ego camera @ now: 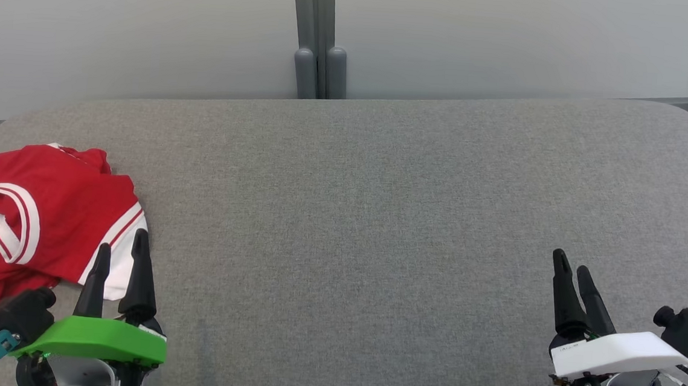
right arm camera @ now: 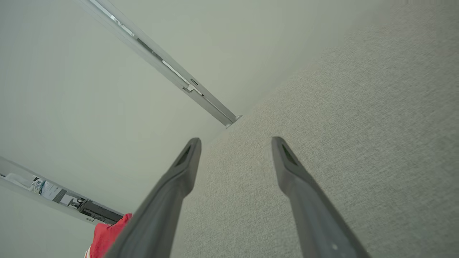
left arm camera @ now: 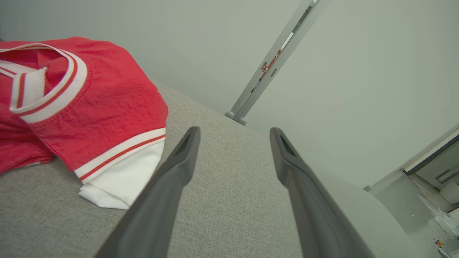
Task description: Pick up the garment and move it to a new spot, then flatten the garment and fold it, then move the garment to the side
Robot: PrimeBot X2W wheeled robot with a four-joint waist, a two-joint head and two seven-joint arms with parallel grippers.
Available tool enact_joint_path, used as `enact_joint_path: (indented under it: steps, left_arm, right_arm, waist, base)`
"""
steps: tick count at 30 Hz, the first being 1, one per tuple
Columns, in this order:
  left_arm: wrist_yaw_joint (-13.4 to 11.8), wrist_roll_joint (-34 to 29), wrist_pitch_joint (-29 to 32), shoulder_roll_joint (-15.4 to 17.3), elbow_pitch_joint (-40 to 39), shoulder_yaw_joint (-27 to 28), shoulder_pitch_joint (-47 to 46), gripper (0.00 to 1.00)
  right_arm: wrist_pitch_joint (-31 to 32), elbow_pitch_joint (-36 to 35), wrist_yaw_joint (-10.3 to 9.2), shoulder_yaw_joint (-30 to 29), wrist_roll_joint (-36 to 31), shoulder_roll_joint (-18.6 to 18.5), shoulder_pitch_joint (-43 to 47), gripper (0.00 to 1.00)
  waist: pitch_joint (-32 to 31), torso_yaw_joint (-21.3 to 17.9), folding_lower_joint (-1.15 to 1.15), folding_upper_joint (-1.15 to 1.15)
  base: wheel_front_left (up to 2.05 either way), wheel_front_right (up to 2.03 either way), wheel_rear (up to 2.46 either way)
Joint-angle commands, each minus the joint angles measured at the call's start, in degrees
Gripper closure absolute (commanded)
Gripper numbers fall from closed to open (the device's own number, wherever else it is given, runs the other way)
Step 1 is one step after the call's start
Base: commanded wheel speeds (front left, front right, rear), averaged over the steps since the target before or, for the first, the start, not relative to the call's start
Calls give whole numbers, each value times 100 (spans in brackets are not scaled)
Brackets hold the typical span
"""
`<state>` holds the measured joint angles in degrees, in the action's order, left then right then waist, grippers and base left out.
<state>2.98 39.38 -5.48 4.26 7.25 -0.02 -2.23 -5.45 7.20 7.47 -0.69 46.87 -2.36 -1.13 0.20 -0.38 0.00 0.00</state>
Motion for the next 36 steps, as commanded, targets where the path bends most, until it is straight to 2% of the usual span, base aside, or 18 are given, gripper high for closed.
enact_joint_path:
  steps: [1, 24, 36]
  left_arm:
    - [-51, -199, -65, 71, -92, -24, -16, 0]
    - [-303, -1637, -423, 294, -54, -305, 93, 0]
    - [-404, -2209, -586, 394, -17, -366, 122, 0]
  right_arm:
    - [-67, -45, 2, 26, -244, -37, 14, 0]
    - [-427, -39, 2, 199, -2221, -48, 130, 0]
    - [-585, -157, 2, 266, -3010, -54, 201, 0]
  waist:
    - [-1, 4, 0, 0]
    - [-18, 17, 0, 0]
    - [-45, 17, 0, 0]
  base:
    - [0, 0, 0]
    - [0, 0, 0]
    - [0, 0, 0]
